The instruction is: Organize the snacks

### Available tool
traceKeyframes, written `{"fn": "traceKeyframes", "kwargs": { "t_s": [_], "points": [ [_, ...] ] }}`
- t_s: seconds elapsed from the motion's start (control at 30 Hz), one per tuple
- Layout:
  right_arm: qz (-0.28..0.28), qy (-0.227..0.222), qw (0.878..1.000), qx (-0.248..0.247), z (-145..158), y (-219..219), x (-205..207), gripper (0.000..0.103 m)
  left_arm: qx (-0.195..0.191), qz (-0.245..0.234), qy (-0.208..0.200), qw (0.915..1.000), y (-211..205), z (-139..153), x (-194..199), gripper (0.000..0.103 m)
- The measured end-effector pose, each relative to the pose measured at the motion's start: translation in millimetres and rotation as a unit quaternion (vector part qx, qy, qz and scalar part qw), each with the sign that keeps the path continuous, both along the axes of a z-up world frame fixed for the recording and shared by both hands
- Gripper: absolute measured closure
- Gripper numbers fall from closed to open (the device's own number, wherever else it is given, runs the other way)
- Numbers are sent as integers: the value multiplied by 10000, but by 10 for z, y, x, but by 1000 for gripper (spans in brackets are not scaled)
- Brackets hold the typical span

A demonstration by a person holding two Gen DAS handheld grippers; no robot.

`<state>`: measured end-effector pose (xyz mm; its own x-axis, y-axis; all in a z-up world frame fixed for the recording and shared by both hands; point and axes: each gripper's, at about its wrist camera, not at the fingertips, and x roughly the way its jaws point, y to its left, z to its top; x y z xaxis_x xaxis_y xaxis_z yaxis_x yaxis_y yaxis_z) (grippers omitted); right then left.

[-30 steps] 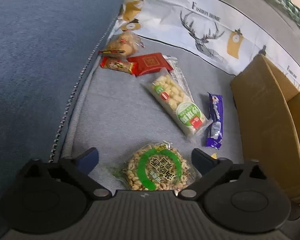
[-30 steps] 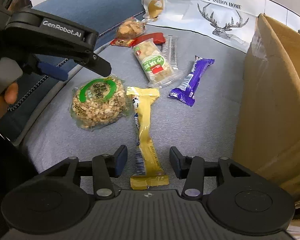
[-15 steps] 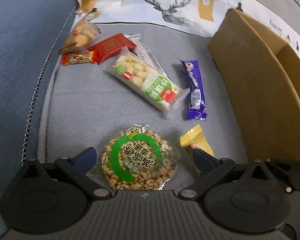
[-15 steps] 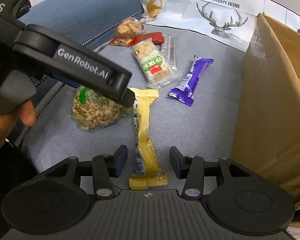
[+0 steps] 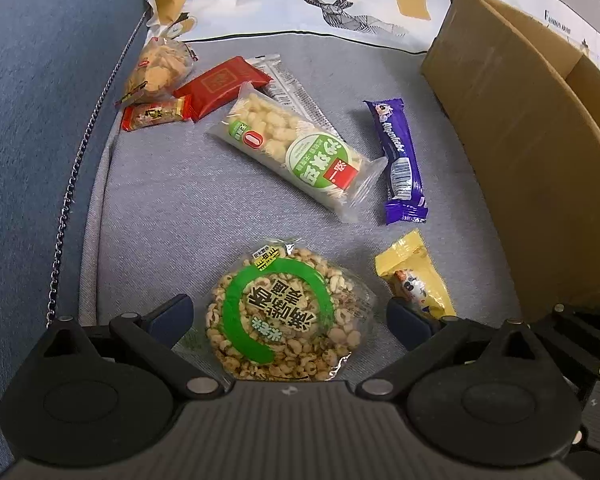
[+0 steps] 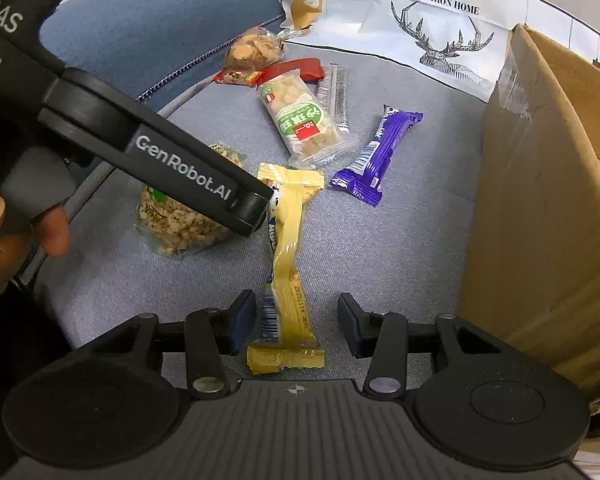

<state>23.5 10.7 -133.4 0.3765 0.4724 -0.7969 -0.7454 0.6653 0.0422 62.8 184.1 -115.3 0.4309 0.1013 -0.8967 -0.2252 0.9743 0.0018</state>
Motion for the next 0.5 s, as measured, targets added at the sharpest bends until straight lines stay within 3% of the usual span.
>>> {"fn": "traceKeyframes", "kwargs": {
  "t_s": [0.1,0.5],
  "points": [
    [36,-67,10000,-22,5,-3,-13,77,65,-26,8,10000,-17,-5,0,1],
    [23,-193,9998,56,50,-31,-28,78,117,21,-19,9999,1,1,-17,2]
  ]
}}
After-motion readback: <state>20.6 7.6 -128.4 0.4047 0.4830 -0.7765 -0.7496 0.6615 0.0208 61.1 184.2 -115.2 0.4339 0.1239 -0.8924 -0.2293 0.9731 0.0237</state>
